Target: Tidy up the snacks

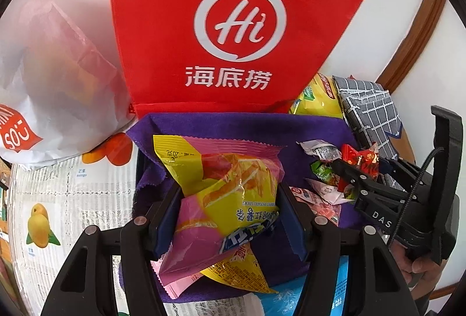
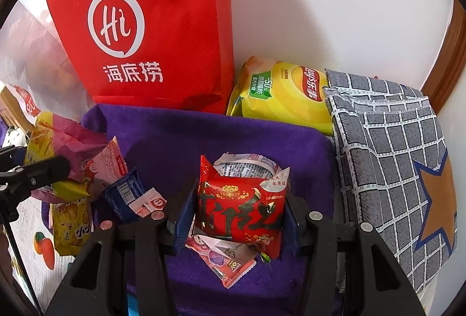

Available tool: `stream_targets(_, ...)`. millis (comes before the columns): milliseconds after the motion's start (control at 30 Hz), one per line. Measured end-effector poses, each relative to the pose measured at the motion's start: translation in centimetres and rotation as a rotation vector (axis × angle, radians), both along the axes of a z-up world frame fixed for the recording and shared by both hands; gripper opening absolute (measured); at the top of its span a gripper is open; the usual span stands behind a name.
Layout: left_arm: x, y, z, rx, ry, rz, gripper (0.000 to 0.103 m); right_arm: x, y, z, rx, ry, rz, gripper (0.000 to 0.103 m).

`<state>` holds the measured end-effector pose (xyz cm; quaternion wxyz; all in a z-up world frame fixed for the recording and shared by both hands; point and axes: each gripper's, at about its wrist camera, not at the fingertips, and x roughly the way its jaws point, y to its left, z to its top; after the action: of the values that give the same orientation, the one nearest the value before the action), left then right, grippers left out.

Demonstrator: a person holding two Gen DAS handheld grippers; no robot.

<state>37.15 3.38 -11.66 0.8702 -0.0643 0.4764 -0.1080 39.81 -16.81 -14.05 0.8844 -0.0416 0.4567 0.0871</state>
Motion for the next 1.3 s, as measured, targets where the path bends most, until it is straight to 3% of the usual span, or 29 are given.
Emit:
stream_targets(567, 0.1, -0.3, -0.3, -0.009, 0.004, -0.008, 0.062, 0.2, -0.1, -0.4, -0.024, 0.018, -0.009, 0.054)
stream_targets(767, 0.0, -0.4, 0.4, 0.001, -0.009, 0.002, 0.073, 0.1, -0.2, 0.0, -0.028, 0.009, -0.018, 0.062)
stream_targets(1067, -1.7, -0.7, 3.3, -0.014, -0.062, 0.013, 0.081, -1.6, 0.1, 2.9, -0.024, -0.051, -0.033, 0.066)
stream_targets(1300, -3.6, -0.6, 5.8, -0.023, -0.104, 0.021, 0.081, -4.9, -0.3, 6.0, 0.011, -0.094, -0.063, 0.071)
